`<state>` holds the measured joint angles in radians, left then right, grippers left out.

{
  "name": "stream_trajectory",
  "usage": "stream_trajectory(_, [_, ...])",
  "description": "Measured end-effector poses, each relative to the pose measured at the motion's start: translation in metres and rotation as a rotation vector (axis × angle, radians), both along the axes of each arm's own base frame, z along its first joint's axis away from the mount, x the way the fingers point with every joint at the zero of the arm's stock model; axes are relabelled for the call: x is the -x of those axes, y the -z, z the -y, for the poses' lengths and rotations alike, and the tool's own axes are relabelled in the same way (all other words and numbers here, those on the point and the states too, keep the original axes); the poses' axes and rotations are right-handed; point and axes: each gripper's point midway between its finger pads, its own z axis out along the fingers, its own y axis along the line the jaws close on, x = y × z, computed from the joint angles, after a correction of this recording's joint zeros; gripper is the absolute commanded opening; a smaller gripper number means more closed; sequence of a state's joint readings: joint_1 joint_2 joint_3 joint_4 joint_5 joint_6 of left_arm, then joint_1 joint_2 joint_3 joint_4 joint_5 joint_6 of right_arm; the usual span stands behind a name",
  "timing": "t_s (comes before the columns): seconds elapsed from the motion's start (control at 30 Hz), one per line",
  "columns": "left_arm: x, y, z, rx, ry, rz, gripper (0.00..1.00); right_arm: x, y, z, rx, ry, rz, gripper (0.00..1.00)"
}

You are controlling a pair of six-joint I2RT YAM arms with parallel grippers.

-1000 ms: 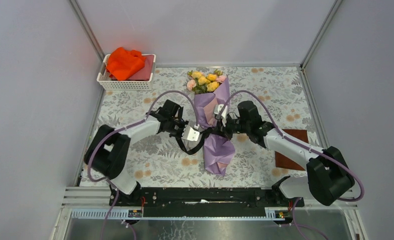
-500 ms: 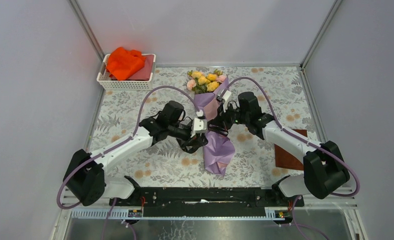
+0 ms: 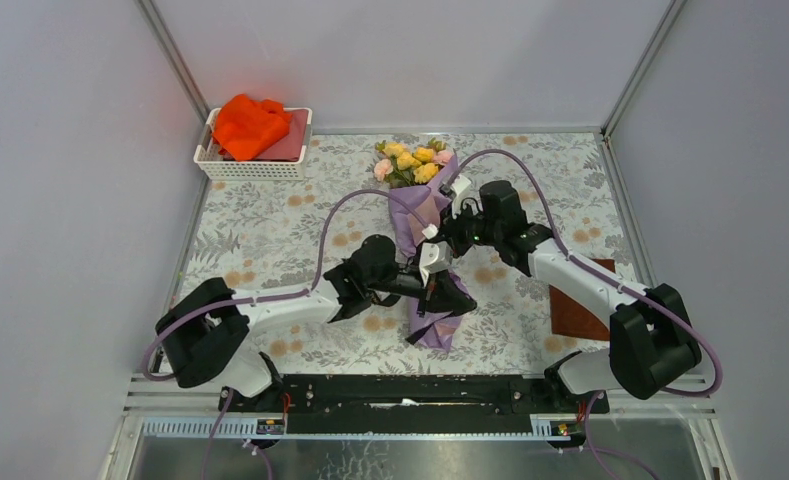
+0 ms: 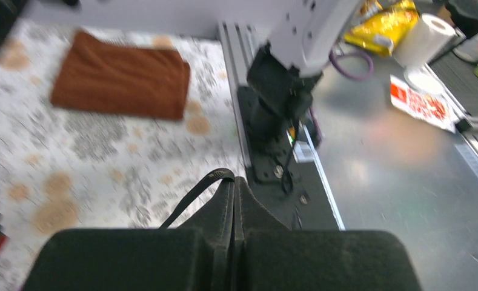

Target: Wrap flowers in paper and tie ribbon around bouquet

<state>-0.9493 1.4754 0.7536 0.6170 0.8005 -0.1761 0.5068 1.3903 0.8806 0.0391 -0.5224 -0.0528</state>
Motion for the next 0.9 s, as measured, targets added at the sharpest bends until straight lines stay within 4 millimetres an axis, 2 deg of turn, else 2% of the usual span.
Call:
stream_trajectory(0.1, [-0.005, -0.022, 0.010, 0.095, -0.030, 0.037, 0.00, -0.004, -0.003, 0.003, -0.001, 0.014, 0.001, 0.00])
stream_trajectory(0.17, [-0.006, -0.030, 0.016, 0.131, -0.040, 0.044, 0.00, -0.007, -0.005, 0.005, -0.003, 0.025, 0.002, 0.00])
stream_trajectory(0.33, [-0.020, -0.016, 0.020, 0.099, -0.124, 0.006, 0.00, -0.010, -0.006, 0.008, -0.002, 0.036, 0.001, 0.00])
stream_trajectory(0.37, [-0.022, -0.010, 0.017, 0.087, -0.141, 0.009, 0.03, -0.009, -0.005, 0.008, -0.001, 0.036, -0.002, 0.00])
stream_trajectory(0.47, [-0.030, 0.021, 0.005, 0.023, -0.179, 0.056, 0.49, -0.006, -0.002, 0.010, 0.011, 0.034, -0.019, 0.00])
stream_trajectory(0.6, [-0.031, 0.059, -0.021, -0.077, -0.170, 0.216, 0.83, -0.004, -0.002, 0.012, 0.030, 0.029, -0.035, 0.00])
stream_trajectory(0.63, [-0.032, 0.063, -0.030, -0.102, -0.168, 0.260, 0.84, -0.003, -0.003, 0.012, 0.034, 0.027, -0.040, 0.00])
stream_trajectory(0.7, [-0.037, 0.057, -0.040, -0.109, -0.168, 0.352, 0.85, -0.001, -0.004, 0.013, 0.043, 0.025, -0.050, 0.00])
stream_trajectory(0.8, [-0.055, 0.038, -0.059, -0.125, -0.206, 0.440, 0.74, 0.004, -0.002, 0.013, 0.055, 0.019, -0.069, 0.00])
stream_trajectory(0.9, [-0.080, 0.016, -0.084, -0.151, -0.290, 0.466, 0.66, 0.015, 0.000, 0.006, 0.072, 0.003, -0.102, 0.00])
